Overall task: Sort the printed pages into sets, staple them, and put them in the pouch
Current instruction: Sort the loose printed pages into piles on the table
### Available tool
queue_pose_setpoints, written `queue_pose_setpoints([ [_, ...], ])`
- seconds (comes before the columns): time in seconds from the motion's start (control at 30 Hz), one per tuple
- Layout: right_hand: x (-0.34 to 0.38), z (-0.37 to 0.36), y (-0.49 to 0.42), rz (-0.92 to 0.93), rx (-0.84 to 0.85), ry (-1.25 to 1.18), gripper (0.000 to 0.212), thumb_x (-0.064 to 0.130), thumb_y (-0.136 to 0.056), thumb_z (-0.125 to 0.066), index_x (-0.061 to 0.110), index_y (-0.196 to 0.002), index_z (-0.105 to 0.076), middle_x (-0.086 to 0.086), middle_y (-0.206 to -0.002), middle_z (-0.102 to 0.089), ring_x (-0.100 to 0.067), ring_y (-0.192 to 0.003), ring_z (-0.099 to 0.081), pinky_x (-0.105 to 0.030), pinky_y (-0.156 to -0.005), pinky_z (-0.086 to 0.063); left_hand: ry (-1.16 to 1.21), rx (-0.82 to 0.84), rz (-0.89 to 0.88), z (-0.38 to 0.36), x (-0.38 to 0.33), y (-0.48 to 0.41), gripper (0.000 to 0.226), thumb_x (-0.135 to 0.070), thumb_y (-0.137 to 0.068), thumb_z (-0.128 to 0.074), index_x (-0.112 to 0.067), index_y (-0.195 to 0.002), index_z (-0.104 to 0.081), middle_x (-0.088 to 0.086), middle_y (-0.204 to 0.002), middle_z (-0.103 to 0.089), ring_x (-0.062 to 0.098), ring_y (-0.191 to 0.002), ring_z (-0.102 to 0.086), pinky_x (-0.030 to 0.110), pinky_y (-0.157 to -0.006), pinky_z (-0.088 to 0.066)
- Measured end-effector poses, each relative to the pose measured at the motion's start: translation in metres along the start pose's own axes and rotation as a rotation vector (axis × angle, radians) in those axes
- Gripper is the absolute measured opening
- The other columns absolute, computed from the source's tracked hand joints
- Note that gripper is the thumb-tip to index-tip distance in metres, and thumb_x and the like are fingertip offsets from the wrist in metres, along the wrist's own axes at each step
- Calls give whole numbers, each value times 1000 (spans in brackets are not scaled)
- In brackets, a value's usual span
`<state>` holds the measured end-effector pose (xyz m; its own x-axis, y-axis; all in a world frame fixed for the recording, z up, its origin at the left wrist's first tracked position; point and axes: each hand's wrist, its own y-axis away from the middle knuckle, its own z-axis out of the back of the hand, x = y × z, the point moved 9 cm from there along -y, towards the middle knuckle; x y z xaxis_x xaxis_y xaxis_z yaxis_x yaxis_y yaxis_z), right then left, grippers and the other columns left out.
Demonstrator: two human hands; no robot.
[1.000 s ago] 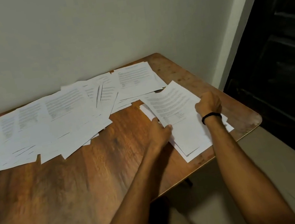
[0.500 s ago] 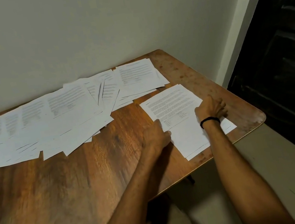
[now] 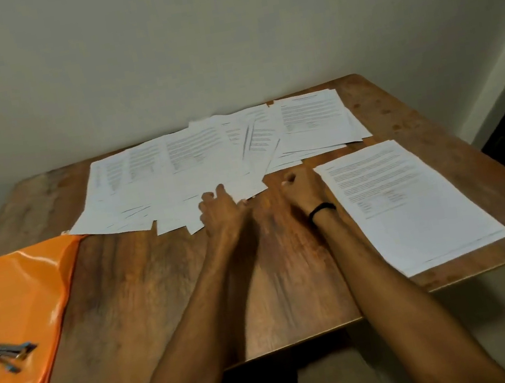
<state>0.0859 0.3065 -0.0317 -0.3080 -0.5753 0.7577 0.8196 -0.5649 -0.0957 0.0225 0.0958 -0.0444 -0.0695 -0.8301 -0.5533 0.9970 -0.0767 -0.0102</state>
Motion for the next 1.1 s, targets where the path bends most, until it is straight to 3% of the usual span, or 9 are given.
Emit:
queue_pose_setpoints([
  [0.07, 20, -33, -8, 9, 86, 8, 24, 12, -88, -60, 6, -64, -57, -9, -64, -58, -24, -65, -57, -31, -59, -46, -42, -18, 57, 9, 29, -17, 73, -45, -93, -65, -16, -152, -33, 17, -158, -29, 36, -143, -29, 51, -115, -30],
  [0.13, 36, -60, -18, -12, 150, 31, 21, 21, -90, -61, 13, -73, -53, -7, -74, -55, -26, -76, -57, -26, -56, -39, -73, -24, 94, 15, 52, -29, 77, -45, -94, -63, -16, -155, -27, 17, -163, -20, 37, -149, -19, 52, -118, -24],
  [0.3, 56, -97, -41, -82, 195, 139, 45, 42, -92, -62, 8, -123, -59, -18, -126, -57, -36, -115, -57, -42, -91, -51, -147, 79, 120, 4, 77, -39, 69, -45, -100, -49, -20, -157, -21, 17, -166, -11, 40, -151, -10, 55, -121, -18],
  [0.47, 59, -109, -55, -161, 142, 13, 28, 31, -91, -68, 6, -105, -69, -13, -109, -70, -33, -104, -65, -37, -82, -55, -143, 88, 126, -1, 78, -40, 63, -44, -101, -45, -20, -156, -25, 17, -166, -8, 40, -152, -5, 53, -122, -11],
  [0.53, 61, -110, -57, -155, 143, -31, 13, 16, -90, -65, 6, -81, -68, -11, -89, -70, -31, -92, -67, -30, -69, -49, -124, 74, 130, 0, 78, -41, 65, -44, -100, -48, -19, -156, -26, 17, -166, -9, 40, -152, -6, 53, -122, -13],
  [0.63, 56, -110, -55, -153, 164, -26, 34, 10, -87, -60, 15, -57, -45, -1, -64, -54, -26, -76, -62, -26, -58, -41, -82, 53, 141, 2, 79, -41, 73, -44, -97, -54, -18, -157, -22, 17, -165, -12, 39, -152, -8, 52, -122, -16],
  [0.73, 52, -112, -53, -135, 176, -6, 36, 16, -91, -62, 16, -60, -44, -3, -70, -55, -27, -78, -62, -24, -54, -36, -51, 28, 153, 7, 78, -37, 82, -44, -95, -60, -20, -159, -15, 15, -166, -6, 39, -151, -11, 52, -120, -21],
  [0.9, 63, -124, -49, -138, 199, 56, 33, 37, -91, -66, 8, -107, -64, -15, -111, -68, -35, -105, -63, -40, -85, -54, -212, 115, 93, 11, 74, -51, 98, -47, -86, -66, -29, -159, -3, 9, -167, 9, 44, -150, -7, 60, -117, -19],
  [1.1, 61, -126, -48, -240, 147, 106, 38, 38, -89, -68, 10, -115, -64, -16, -122, -63, -37, -117, -55, -48, -97, -49, -268, 237, 93, 5, 79, -66, 83, -50, -83, -65, -27, -152, -25, 11, -163, -18, 45, -149, -7, 64, -116, -20],
])
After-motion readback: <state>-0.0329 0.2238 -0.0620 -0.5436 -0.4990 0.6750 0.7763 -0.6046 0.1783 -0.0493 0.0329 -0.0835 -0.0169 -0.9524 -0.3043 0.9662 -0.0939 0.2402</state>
